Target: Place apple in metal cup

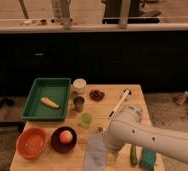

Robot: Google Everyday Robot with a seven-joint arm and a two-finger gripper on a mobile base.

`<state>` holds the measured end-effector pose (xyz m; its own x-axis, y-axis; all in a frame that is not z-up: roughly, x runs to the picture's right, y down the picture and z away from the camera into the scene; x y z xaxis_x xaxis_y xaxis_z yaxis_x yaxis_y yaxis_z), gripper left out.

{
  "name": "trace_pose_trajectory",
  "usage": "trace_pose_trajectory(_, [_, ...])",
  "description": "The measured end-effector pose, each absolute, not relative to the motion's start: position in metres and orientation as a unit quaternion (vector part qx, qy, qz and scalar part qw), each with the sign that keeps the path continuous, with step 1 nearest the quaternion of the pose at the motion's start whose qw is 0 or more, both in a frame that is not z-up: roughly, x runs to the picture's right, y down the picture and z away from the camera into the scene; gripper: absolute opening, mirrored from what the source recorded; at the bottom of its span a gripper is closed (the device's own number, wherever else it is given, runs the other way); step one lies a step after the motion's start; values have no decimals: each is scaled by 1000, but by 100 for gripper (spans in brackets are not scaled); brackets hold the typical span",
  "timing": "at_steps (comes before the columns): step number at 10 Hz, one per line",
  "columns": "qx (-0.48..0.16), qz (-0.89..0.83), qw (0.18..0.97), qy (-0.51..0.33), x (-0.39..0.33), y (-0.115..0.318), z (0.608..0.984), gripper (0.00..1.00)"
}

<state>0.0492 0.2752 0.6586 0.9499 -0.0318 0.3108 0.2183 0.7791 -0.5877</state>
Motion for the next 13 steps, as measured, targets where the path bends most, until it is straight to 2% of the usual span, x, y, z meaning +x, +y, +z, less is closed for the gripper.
trace_pose_trajectory(9, [-322,-61,933,-149,41,278,658,80])
trace_pose_trajectory(13, [-313,-53,935,-158,-8,285,655,80])
